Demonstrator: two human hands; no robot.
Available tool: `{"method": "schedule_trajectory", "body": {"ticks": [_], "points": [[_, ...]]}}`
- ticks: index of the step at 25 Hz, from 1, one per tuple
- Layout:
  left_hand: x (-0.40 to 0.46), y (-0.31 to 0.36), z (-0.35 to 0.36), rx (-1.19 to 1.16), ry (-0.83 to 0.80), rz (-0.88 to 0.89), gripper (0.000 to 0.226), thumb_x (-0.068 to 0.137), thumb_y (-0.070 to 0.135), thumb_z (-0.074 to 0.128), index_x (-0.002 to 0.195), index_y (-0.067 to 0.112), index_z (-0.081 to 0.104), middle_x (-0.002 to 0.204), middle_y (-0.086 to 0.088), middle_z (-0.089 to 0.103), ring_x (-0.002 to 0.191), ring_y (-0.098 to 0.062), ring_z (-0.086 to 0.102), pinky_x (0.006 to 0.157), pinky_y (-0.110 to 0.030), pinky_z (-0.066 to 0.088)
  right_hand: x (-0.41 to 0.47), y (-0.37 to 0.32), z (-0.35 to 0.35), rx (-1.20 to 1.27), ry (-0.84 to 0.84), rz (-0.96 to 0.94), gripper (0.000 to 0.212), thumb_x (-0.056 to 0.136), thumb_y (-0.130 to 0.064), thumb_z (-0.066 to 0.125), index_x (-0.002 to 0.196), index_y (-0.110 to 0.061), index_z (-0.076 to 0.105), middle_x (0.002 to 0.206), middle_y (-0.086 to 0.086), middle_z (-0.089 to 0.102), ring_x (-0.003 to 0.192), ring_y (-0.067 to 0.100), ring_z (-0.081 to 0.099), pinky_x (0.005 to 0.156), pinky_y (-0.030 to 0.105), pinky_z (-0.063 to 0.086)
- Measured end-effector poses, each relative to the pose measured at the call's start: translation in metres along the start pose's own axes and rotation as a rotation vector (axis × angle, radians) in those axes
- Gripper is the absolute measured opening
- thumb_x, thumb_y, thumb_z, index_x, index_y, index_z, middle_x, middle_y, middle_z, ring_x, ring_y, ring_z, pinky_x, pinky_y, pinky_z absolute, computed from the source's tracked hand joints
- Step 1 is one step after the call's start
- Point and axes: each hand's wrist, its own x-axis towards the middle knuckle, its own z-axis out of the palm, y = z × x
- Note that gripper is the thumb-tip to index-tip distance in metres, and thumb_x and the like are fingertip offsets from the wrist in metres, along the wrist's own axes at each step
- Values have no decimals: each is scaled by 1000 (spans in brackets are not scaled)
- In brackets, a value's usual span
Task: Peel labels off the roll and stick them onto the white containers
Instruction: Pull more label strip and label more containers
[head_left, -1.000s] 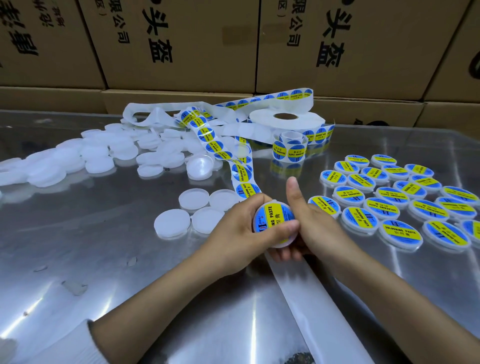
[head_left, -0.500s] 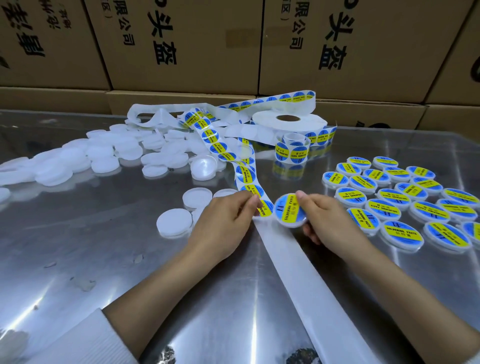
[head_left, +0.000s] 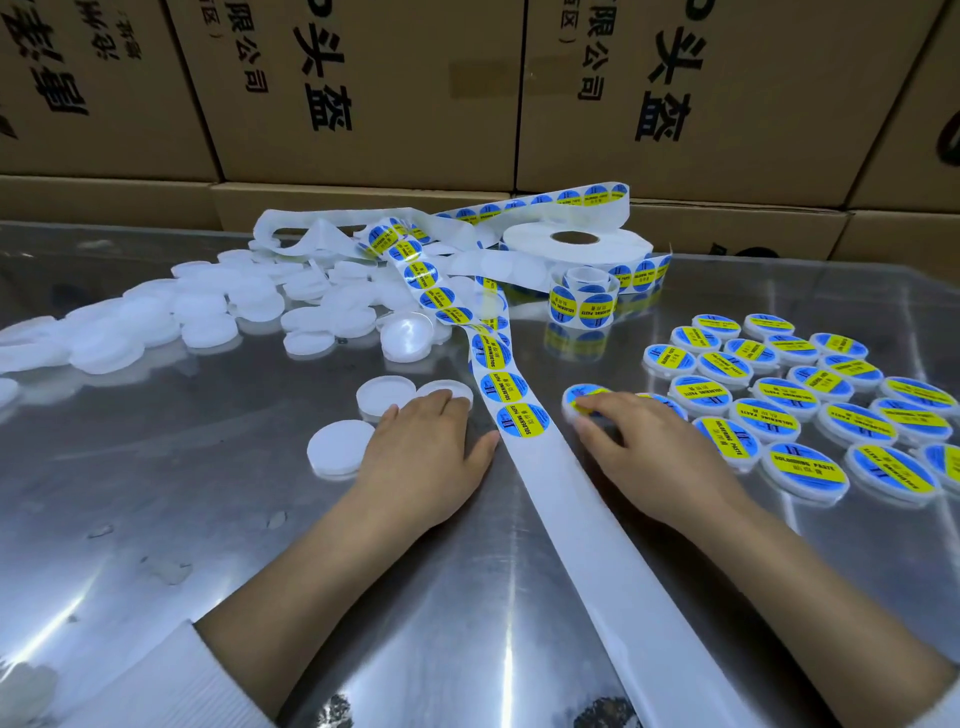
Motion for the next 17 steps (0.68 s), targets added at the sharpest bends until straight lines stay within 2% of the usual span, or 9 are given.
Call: {"method": "schedule_trajectory", "body": {"ticks": [1, 3, 5, 7, 10, 13, 15, 17], "points": [[-1, 0, 0, 7, -2, -1, 51, 96, 50, 33, 133, 16, 43, 139, 0, 45, 128, -21, 40, 110, -39, 27, 2, 5, 1, -36, -26, 38, 33, 97, -40, 38, 120, -25, 57, 128, -6, 55, 127, 18, 43, 92, 34, 39], [-1, 0, 0, 14, 4, 5, 50, 96, 50, 33, 133, 17, 43, 138, 0, 45, 127, -21, 41, 109, -39, 27, 8, 19, 3, -140, -102, 133, 50, 99, -43, 31, 143, -20, 36, 153, -1, 32, 143, 20, 24, 112, 36, 23], [-2, 1, -2, 7, 30, 20, 46, 96, 48, 35, 129, 18, 46, 132, 1, 49, 122, -21, 45, 106, -39, 29, 12, 30, 3, -195, -129, 232, 59, 99, -49, 24, 150, -19, 19, 159, -1, 14, 146, 19, 11, 117, 41, 10], [-3, 2, -3, -23, 77, 41, 39, 96, 46, 38, 122, 19, 50, 126, 2, 53, 115, -22, 49, 101, -37, 31, 13, 34, 4, -207, -115, 282, 62, 98, -52, 21, 151, -20, 15, 160, -2, 10, 147, 19, 7, 116, 44, 5], [-4, 2, -4, -119, 128, 46, 31, 95, 43, 46, 115, 20, 53, 120, 3, 55, 106, -23, 52, 86, -31, 36, 13, 29, 7, -133, -44, 196, 58, 98, -52, 25, 149, -25, 21, 159, -7, 15, 147, 15, 7, 116, 44, 4], [-3, -1, -4, -219, 137, 56, 24, 93, 40, 51, 101, 18, 53, 108, 2, 55, 98, -20, 52, 72, -29, 38, 10, 17, 9, 77, -25, -32, 48, 97, -45, 39, 143, -31, 38, 152, -13, 32, 143, 10, 19, 116, 34, 13], [-1, -1, -3, -277, 131, 52, 19, 93, 36, 54, 94, 17, 52, 104, 2, 54, 96, -18, 50, 70, -29, 36, 6, 10, 12, 150, -71, -161, 44, 95, -41, 46, 138, -33, 45, 147, -16, 39, 140, 7, 24, 115, 28, 19], [0, 1, -3, -330, 135, 56, 15, 94, 31, 54, 91, 16, 53, 102, 2, 56, 97, -18, 50, 74, -32, 40, 5, 10, 15, 178, -104, -214, 41, 92, -42, 52, 133, -37, 50, 142, -23, 43, 138, 3, 25, 113, 27, 22]]}}
